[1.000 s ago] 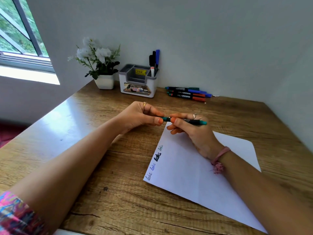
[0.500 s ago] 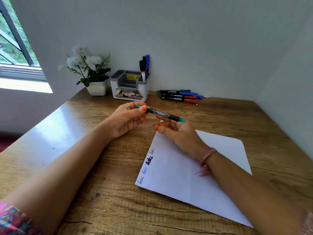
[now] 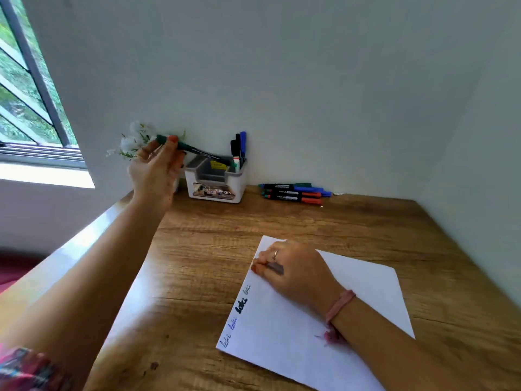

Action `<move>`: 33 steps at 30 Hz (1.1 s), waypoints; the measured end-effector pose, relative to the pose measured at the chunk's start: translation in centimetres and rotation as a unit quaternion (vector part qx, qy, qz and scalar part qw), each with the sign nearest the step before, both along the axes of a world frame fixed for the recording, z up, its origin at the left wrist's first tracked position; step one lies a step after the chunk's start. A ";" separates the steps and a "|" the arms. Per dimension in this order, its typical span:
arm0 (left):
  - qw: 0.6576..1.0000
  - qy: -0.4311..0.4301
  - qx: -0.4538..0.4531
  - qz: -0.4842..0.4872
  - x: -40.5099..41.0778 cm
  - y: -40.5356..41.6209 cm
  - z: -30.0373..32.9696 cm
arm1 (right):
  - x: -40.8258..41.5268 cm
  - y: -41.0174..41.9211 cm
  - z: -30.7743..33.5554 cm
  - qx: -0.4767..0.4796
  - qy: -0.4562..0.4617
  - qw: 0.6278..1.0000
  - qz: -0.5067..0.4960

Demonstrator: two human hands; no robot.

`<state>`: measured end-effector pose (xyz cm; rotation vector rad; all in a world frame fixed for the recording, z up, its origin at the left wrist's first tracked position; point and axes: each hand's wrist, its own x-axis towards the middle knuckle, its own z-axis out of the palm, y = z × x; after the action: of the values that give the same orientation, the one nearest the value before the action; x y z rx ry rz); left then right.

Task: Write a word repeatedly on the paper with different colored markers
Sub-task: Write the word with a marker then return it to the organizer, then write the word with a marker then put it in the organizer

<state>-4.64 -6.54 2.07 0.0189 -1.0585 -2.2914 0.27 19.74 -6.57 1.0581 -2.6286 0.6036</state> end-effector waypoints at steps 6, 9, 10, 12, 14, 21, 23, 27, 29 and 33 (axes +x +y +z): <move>0.979 -0.017 -0.183 0.089 -5.6 0.7 4.1 | -0.5 -0.1 -0.6 -0.006 0.005 1.000 0.019; 0.952 -0.053 -0.281 0.105 -8.8 1.5 3.8 | -0.5 0.0 -0.5 -0.009 0.000 1.000 0.016; 0.941 -0.072 -0.313 0.107 -9.7 1.8 3.4 | -0.5 0.0 -0.5 -0.009 -0.001 1.000 0.015; 0.905 -0.120 -0.392 0.116 -11.2 2.4 2.5 | -0.4 0.0 -0.4 -0.010 -0.002 1.000 0.015; 0.867 -0.154 -0.455 0.128 -12.2 3.1 1.7 | -0.4 0.0 -0.5 -0.011 -0.003 1.000 0.018; 0.828 -0.160 -0.526 0.112 -13.2 3.7 -0.2 | -0.4 0.0 -0.5 -0.036 0.006 0.999 0.027; 0.819 -0.163 -0.538 0.110 -13.2 3.6 -0.7 | -0.5 -0.1 -0.6 -0.042 0.009 0.999 0.024; 0.791 -0.130 -0.565 0.195 -12.4 4.1 -1.0 | -0.6 -0.1 -0.8 -0.050 0.012 0.998 0.021; 0.781 -0.068 -0.581 0.220 -11.5 4.9 -0.9 | -0.5 -0.2 -0.8 -0.052 0.012 0.998 0.021; 0.644 0.027 -0.741 0.188 -10.1 8.3 -2.3 | -0.5 -0.2 -0.7 -0.051 0.018 0.998 0.021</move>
<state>-14.78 1.76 -0.27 -0.4309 -2.2754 -0.5226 -0.19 19.58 -7.28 1.0861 -2.5218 0.7142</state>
